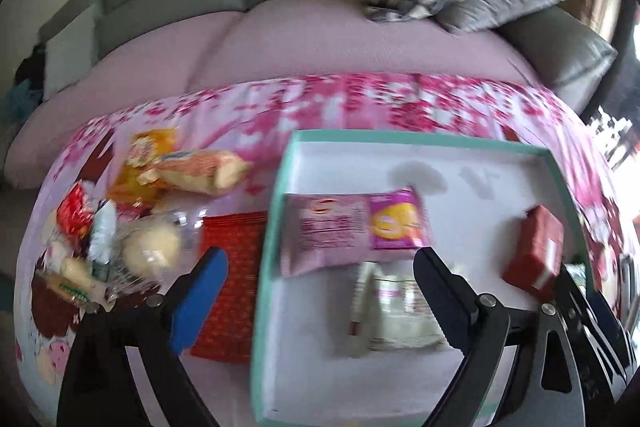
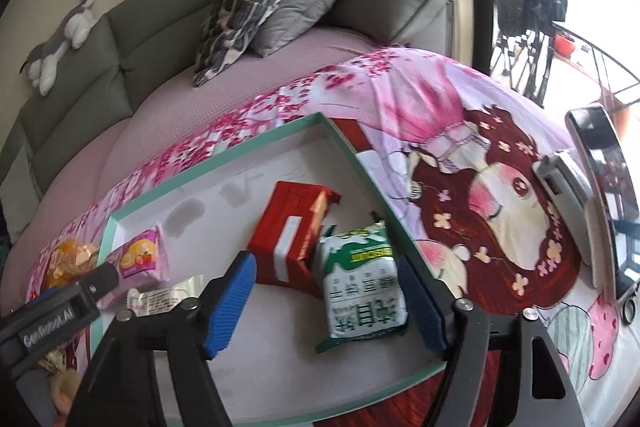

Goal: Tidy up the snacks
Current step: 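Withdraw both grippers from the tray toward the remaining snacks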

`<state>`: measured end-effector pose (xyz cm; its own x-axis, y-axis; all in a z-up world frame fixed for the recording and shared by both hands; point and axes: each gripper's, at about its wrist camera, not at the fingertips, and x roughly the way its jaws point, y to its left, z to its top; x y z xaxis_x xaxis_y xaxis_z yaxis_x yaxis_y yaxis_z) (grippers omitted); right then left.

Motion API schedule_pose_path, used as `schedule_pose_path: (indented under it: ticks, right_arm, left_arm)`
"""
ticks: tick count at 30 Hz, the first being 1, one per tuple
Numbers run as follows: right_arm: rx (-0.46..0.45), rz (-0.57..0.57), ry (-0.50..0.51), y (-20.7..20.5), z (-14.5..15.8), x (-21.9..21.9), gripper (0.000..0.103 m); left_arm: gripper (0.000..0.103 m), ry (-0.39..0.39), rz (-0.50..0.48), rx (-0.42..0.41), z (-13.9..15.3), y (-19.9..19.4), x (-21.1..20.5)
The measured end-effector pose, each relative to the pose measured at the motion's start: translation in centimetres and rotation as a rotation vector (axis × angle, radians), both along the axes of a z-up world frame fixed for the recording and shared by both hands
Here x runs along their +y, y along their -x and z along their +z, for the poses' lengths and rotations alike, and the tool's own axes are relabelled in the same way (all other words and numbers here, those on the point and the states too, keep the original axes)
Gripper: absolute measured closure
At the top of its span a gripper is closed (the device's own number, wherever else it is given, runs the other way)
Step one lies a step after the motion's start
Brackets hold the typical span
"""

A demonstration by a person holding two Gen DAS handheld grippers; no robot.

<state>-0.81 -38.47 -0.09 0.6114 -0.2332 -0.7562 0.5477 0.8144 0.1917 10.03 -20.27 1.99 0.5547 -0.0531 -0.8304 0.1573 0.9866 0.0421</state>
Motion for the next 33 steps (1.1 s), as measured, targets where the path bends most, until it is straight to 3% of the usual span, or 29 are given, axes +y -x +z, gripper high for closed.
schedule_pose_path:
  ticks: [1,7,12,25,33]
  right_arm:
    - [0.001,0.006,0.004,-0.1,0.0,0.2,0.013]
    - [-0.002,0.037,0.015,-0.6,0.1,1.0,0.0]
    - [-0.001,0.062,0.027,-1.0,0.2,1.8,0.0]
    - [-0.021,0.055,0.003,-1.2,0.5,2.5,0.0]
    - [-0.041,0.124,-0.005,-2.1,1.1,5.0,0.0]
  left_arm:
    - [0.009,0.005,0.02,0.002,-0.1,-0.2,0.5]
    - [0.008,0.016,0.109,0.001,-0.6,-0.6,3.3]
    - [0.008,-0.027,0.123,-0.029,-0.4,-0.3,4.7]
    - [0.008,-0.055,0.144,-0.042,0.0,-0.2,8.5]
    - [0.008,-0.054,0.164,-0.039,0.0,0.0,11.3]
